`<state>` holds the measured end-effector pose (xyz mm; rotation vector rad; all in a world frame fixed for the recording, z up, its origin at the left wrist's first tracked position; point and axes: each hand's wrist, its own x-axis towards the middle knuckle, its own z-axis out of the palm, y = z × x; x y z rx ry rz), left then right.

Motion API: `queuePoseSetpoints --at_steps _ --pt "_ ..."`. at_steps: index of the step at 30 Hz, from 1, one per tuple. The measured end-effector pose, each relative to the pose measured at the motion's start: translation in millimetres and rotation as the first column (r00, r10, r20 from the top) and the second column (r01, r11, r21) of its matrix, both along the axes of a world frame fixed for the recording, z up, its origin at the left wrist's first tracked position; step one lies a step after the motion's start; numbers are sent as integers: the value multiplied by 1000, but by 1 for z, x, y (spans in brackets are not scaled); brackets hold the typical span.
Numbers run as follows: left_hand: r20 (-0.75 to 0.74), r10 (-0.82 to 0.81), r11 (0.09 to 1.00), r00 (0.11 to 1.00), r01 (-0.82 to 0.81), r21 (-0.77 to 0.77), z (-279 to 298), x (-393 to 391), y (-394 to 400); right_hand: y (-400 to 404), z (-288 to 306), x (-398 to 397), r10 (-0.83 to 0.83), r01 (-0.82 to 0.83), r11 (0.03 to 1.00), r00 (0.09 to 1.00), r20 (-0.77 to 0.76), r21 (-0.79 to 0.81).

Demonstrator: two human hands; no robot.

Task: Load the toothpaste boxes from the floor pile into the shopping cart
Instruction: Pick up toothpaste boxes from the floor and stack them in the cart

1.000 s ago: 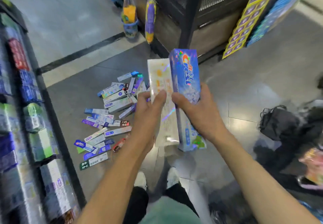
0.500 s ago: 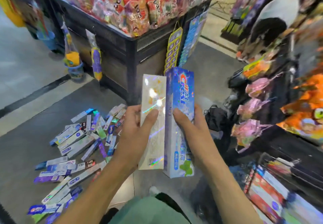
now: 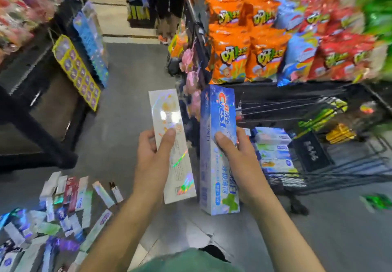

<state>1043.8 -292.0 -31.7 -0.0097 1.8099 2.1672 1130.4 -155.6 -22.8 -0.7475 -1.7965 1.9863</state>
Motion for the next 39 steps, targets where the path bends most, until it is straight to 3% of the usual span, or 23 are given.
queuePoseSetpoints --at_steps 9,15,18,26,31,39 --pt "20 -303 953 953 303 -7 -7 97 179 152 -17 133 -357 356 933 934 -14 -62" --pt "43 -422 905 905 424 -26 -17 159 283 238 -25 207 -456 458 885 889 43 -86" --pt "60 -488 870 871 490 -48 -22 172 323 270 -25 227 -496 498 847 866 63 -185" --pt "118 -566 818 816 573 -46 -39 169 408 345 -42 238 -556 561 774 824 111 -294" --pt "153 -534 833 832 548 -75 -63 146 462 401 -53 215 -518 540 801 842 154 -258" --pt "79 -573 794 816 576 -192 -92 92 543 498 -81 158 -417 462 837 885 206 -292"
